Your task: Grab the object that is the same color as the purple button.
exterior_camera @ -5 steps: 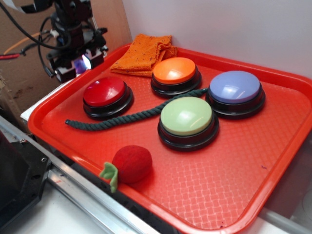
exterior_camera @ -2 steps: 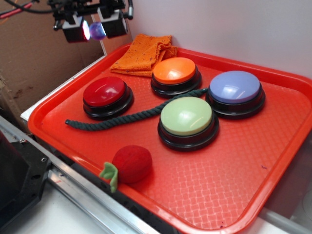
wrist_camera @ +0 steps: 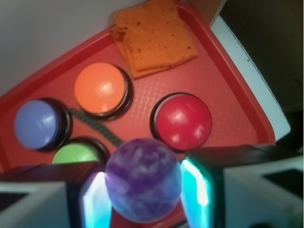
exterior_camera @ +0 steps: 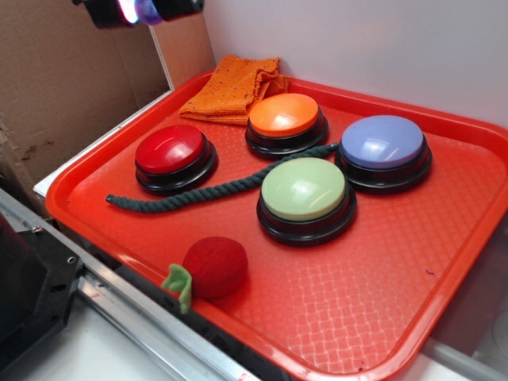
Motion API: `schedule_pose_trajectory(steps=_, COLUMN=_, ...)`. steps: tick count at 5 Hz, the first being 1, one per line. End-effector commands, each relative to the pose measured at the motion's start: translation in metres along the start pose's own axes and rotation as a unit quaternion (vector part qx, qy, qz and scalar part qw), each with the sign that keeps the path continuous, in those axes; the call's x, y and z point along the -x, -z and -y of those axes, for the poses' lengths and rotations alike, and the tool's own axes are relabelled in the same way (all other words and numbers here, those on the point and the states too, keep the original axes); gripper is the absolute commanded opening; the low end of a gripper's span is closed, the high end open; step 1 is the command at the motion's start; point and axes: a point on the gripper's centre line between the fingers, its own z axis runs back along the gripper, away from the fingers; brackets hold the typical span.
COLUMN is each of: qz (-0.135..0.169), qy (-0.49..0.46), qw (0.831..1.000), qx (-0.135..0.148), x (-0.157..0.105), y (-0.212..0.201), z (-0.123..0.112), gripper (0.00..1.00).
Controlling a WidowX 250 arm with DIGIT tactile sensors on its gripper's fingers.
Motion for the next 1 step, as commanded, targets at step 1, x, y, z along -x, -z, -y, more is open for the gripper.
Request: schedule_pose_trajectory(steps=1, qz=0.020, qy=0.055, qw=0.998, qx=0.015, x=0.0086, y=-0.0279, z=-0.0057, gripper=0.00)
